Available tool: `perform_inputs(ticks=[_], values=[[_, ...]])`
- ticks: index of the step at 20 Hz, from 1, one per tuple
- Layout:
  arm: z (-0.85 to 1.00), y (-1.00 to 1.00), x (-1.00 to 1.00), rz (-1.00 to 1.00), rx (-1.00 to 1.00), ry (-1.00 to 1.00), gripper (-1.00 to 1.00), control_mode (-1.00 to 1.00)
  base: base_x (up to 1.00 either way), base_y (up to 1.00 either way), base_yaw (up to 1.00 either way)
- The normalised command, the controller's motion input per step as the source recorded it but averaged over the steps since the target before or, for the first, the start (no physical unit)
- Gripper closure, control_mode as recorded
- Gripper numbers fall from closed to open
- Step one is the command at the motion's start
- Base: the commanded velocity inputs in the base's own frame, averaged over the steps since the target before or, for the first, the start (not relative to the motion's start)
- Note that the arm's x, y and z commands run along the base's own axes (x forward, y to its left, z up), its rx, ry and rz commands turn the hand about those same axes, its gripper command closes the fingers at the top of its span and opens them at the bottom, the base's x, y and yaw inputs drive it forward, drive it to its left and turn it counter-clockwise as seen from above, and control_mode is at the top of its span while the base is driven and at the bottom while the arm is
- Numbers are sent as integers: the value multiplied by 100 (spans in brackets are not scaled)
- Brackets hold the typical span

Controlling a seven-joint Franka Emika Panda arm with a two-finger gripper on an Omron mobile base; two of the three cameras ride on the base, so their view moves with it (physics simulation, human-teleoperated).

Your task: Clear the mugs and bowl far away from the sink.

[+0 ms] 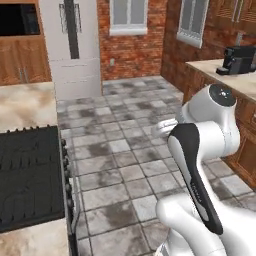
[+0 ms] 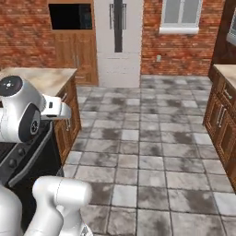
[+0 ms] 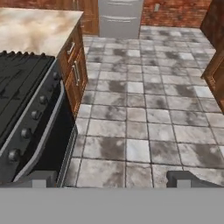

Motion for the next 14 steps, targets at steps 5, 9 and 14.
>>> perform_inputs(ticks=[5, 9, 14], values=[[0, 0, 0, 0, 0, 0, -100, 100, -4, -7, -90], [0, 0, 0, 0, 0, 0, -100, 100, -3, -19, -87], [0, 0, 0, 0, 0, 0, -100, 100, 10, -19, -69]])
